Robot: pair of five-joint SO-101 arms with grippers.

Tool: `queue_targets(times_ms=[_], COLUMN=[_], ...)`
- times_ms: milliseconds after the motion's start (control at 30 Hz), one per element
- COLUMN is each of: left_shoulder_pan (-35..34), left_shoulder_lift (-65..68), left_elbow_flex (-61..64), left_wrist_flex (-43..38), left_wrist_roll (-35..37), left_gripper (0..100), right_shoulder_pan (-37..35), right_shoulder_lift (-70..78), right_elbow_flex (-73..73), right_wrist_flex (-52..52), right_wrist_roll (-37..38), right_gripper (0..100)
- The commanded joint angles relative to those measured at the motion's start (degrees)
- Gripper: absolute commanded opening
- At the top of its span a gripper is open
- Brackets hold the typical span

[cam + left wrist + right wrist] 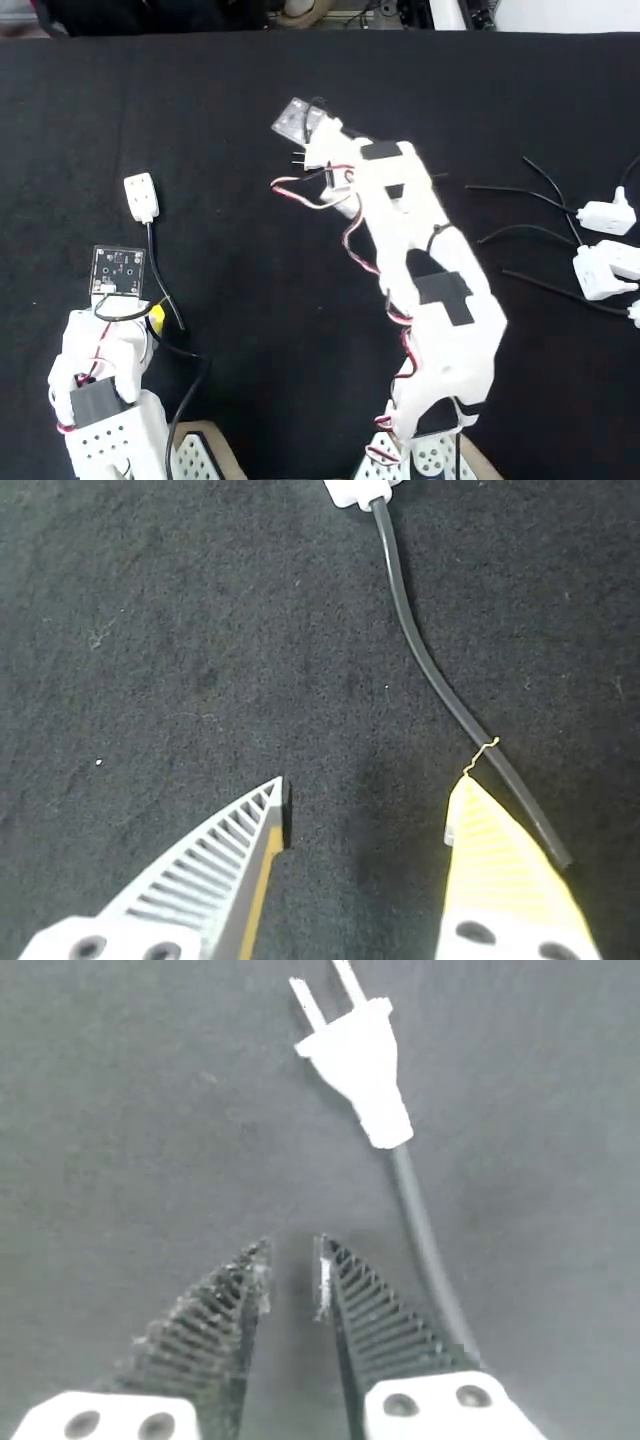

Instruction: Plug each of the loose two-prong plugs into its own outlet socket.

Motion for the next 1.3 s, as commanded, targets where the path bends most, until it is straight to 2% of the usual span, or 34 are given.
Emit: queue_targets(times_ms=[0, 167, 467, 800, 1067, 1267], left_shoulder_pan=[-0.13, -0.13, -0.13, -0.04, -0.04, -0.04], left_shoulder_lift=[-0.53, -0.53, -0.53, -0.53, -0.53, -0.53], left_elbow_flex=[0.31, 0.31, 0.31, 0.31, 0.40, 0.40], left_wrist_flex=[0.09, 0.09, 0.09, 0.00, 0.00, 0.00], left_wrist_roll=[-0.70, -0.70, -0.70, -0.70, -0.70, -0.70], left_gripper=[26, 26, 26, 26, 26, 26], right_shoulder_pan=[2.20, 5.19, 6.42, 6.15, 6.24, 6.24], right_shoulder_lift=[0.84, 7.78, 15.08, 22.29, 30.73, 38.11], right_elbow_flex=[-3.82, -5.85, -18.59, -32.31, -46.02, -57.01], right_wrist_flex=[-5.19, -15.12, -8.35, 3.43, 21.80, 30.33], right_wrist_roll=[7.91, 7.12, 5.98, 7.12, 16.88, 21.80], right_gripper=[7.4, 7.4, 7.5, 7.6, 7.4, 7.0])
